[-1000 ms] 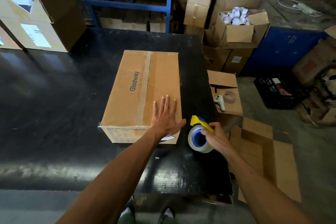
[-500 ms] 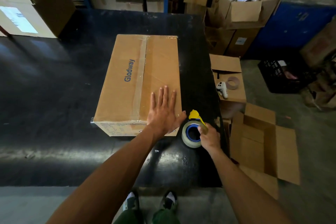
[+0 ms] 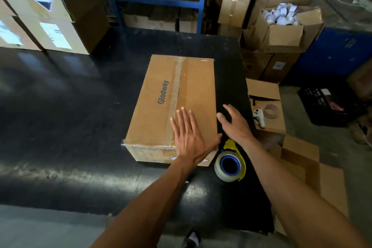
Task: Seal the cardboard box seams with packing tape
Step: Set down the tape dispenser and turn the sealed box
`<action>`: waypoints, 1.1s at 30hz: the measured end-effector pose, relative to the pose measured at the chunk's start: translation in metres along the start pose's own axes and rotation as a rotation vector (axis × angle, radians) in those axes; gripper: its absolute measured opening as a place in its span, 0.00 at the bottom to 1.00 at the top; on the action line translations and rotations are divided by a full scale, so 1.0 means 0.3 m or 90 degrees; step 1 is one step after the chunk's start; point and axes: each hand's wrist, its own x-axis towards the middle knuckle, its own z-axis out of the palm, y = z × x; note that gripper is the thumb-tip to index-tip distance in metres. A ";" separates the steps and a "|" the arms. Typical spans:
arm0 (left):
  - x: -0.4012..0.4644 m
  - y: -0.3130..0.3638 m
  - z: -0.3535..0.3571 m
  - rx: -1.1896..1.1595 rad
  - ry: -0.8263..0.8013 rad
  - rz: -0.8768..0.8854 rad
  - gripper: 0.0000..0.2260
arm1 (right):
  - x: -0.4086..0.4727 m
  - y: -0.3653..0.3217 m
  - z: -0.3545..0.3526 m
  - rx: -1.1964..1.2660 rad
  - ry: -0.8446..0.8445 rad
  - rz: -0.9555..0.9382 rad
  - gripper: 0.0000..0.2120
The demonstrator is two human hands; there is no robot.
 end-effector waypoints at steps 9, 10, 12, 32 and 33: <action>0.006 -0.145 -0.031 0.066 -0.106 -0.050 0.62 | 0.110 -0.126 0.179 -0.344 -0.129 -0.152 0.31; 0.005 -0.164 -0.035 0.068 -0.111 -0.043 0.63 | 0.103 -0.137 0.182 -0.347 -0.142 -0.141 0.31; 0.004 -0.206 -0.045 0.072 -0.123 -0.022 0.63 | 0.078 -0.166 0.193 -0.340 -0.153 -0.112 0.31; 0.080 -0.561 -0.214 0.122 -0.244 0.066 0.68 | 0.052 -0.380 0.312 -0.362 -0.127 -0.003 0.33; 0.104 -0.596 -0.239 0.144 -0.258 0.091 0.68 | 0.030 -0.397 0.334 -0.370 -0.108 0.013 0.33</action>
